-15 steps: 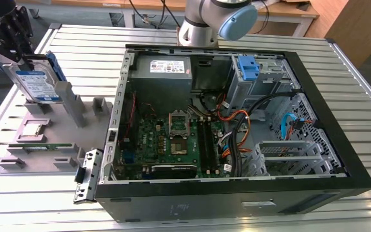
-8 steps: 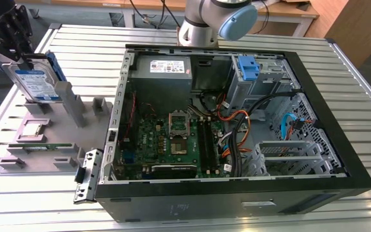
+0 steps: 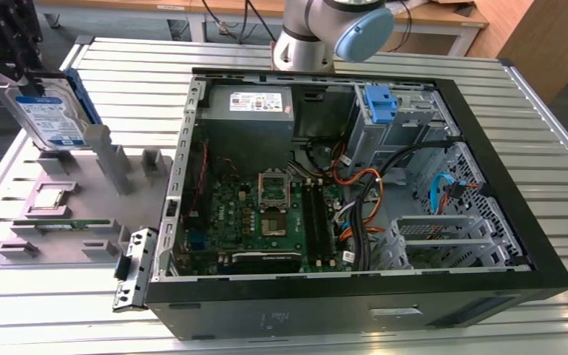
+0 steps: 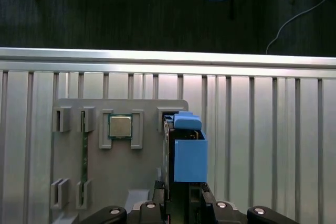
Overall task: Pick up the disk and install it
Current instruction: 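Pick up the disk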
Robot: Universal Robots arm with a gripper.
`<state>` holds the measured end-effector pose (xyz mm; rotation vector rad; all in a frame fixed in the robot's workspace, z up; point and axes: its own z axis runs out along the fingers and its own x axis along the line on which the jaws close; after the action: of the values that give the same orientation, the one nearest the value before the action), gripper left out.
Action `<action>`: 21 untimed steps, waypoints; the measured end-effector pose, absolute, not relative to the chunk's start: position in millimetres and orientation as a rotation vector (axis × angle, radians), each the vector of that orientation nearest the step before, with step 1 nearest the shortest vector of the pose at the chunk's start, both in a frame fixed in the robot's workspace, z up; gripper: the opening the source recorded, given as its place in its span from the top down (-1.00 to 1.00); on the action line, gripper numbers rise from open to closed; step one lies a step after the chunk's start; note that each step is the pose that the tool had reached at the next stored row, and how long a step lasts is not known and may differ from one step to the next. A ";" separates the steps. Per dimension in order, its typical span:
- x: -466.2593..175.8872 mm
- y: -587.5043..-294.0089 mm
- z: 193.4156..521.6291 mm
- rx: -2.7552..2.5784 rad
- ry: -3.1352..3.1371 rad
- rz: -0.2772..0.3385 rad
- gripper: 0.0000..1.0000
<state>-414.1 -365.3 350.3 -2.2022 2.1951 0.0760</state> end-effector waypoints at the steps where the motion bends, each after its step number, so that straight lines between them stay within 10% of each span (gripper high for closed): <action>1: -414.1 -365.3 353.5 -2.202 2.195 0.076 0.30; 21: -414.1 -365.4 373.5 -2.202 2.196 0.076 0.30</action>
<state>-414.1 -365.4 373.5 -2.2017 2.1955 0.0759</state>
